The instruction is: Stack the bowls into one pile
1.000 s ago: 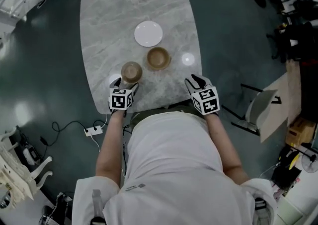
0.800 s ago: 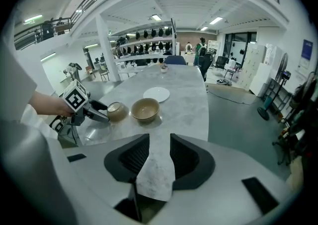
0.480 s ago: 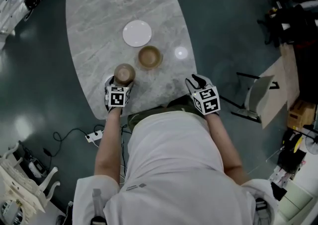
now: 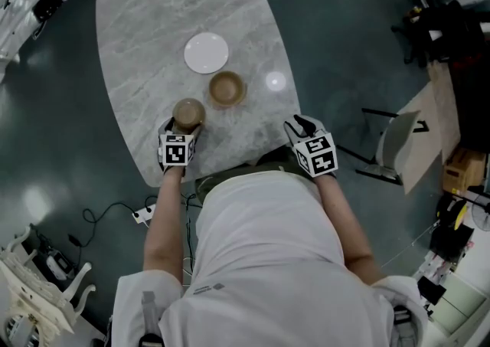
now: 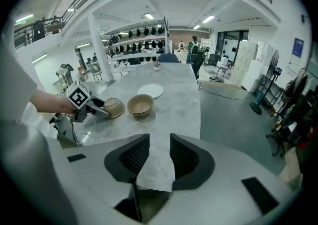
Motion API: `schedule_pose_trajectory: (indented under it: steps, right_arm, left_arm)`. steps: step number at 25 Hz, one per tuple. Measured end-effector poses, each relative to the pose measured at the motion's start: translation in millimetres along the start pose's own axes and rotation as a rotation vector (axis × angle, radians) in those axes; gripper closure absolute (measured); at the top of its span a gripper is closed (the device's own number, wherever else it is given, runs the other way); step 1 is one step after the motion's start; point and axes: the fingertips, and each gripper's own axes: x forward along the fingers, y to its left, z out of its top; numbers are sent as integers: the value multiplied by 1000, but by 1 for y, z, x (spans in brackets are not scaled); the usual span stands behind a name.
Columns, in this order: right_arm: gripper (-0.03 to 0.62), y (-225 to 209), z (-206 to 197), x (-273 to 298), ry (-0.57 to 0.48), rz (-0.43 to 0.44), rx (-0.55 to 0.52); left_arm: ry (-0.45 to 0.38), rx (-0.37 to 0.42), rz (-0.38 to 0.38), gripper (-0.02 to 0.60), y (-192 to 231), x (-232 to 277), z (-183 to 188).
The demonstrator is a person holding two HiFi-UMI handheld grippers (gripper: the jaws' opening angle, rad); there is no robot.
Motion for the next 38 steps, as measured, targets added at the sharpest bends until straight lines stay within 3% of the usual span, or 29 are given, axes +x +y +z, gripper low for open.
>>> schedule_pose_trajectory:
  steps: [15,23,38]
  right_arm:
    - [454,2,-4,3,15,17,-18]
    - [453,2,-6,1,21,9,-8]
    - [454,0,-9,0,8,12,16]
  left_arm:
    - [11,63,10,187,-10,1,-13]
    - [-21,74,15,144,-5,5,-1]
    - [-78,87,1,152,-8,-1,18]
